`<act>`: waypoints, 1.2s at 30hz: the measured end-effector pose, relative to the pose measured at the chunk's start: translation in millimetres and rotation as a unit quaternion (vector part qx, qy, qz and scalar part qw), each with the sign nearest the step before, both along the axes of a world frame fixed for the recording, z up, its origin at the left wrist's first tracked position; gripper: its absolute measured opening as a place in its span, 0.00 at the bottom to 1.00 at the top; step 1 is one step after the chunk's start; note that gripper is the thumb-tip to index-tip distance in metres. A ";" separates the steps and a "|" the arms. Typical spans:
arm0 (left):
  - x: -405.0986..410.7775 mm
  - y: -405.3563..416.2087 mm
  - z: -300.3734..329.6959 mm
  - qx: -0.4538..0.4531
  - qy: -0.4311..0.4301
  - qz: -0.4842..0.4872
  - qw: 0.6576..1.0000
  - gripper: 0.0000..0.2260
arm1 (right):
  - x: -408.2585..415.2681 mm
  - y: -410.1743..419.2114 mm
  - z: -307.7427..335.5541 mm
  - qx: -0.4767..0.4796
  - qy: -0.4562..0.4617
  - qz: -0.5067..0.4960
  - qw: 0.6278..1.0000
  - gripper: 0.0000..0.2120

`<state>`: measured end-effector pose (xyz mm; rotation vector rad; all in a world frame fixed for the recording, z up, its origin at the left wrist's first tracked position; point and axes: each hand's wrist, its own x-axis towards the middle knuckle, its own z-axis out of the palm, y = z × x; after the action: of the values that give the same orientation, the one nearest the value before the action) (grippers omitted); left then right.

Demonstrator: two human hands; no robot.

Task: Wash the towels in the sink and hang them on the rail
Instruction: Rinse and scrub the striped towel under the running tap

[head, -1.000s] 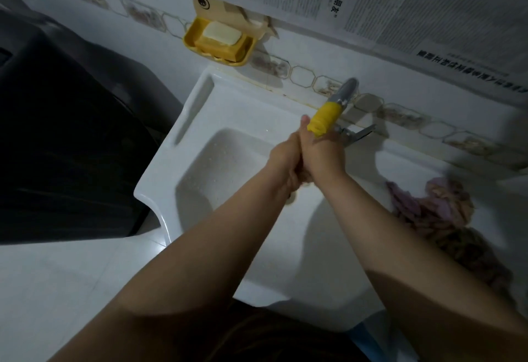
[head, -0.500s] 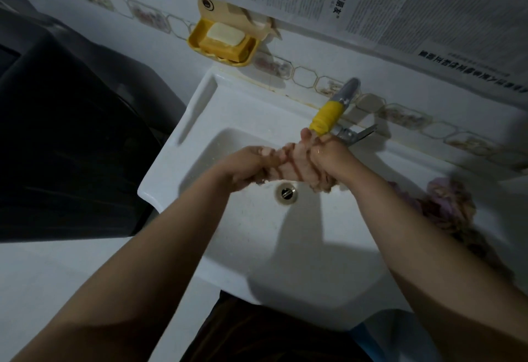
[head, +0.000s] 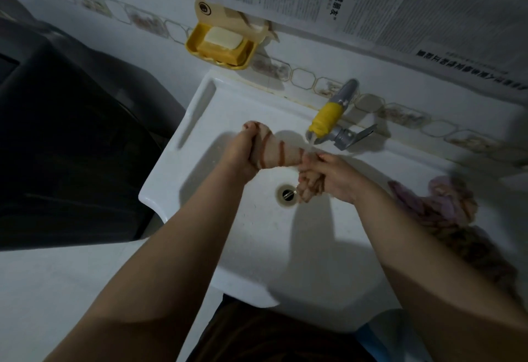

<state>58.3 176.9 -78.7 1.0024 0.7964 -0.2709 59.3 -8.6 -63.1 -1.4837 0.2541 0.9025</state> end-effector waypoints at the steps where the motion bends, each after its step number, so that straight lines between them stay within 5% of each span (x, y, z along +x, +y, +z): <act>1: -0.5 -6.1 -2.4 0.000 0.014 0.011 1.000 0.15 | 1.1 3.9 2.7 0.019 0.011 -0.043 0.999 0.09; 3: -1.1 -19.2 -1.5 0.024 0.046 0.026 0.998 0.16 | -0.2 16.1 6.6 0.004 0.003 -0.093 0.996 0.13; 9: -2.8 -61.8 18.9 -0.014 0.064 -0.012 0.998 0.16 | 7.7 47.8 4.2 -0.311 -0.217 -0.065 0.923 0.21; 12: 1.7 -64.7 23.0 -0.044 0.060 -0.015 0.997 0.16 | 13.3 50.6 9.2 -0.305 -0.221 -0.126 0.918 0.19; 16: 6.2 -50.4 19.5 -0.054 0.072 0.014 0.996 0.16 | -10.4 65.5 19.0 -0.315 -0.328 -0.042 0.890 0.21; 20: -2.9 -64.1 30.9 -0.082 0.090 -0.072 0.990 0.19 | 15.9 51.2 13.5 -0.364 -0.225 -0.099 0.899 0.19; 24: 4.5 -41.8 22.6 -0.110 0.074 0.030 0.991 0.16 | -11.4 67.7 9.2 -0.382 -0.398 0.043 0.833 0.22; 26: -1.5 -47.2 26.4 -0.104 0.070 0.002 0.992 0.14 | -5.4 65.4 13.4 -0.415 -0.391 0.052 0.820 0.22; 29: -4.4 -64.2 38.0 -0.130 0.073 -0.047 0.988 0.15 | 19.7 48.3 18.9 -0.414 -0.283 -0.050 0.864 0.24; 31: 1.3 -58.6 38.8 -0.129 0.076 -0.031 0.988 0.20 | 14.6 50.6 19.0 -0.398 -0.305 -0.032 0.865 0.24; 34: 3.6 -45.3 34.5 -0.139 0.061 0.028 0.988 0.19 | -9.3 64.2 19.6 -0.416 -0.422 0.066 0.803 0.21; 36: -6.0 -51.8 40.4 -0.121 0.079 0.000 0.989 0.19 | -4.7 63.4 18.5 -0.452 -0.411 0.069 0.789 0.21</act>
<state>52.3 125.1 -38.3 0.7588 0.8847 -0.4411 54.6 54.8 -44.5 -2.6758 -0.1123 0.1043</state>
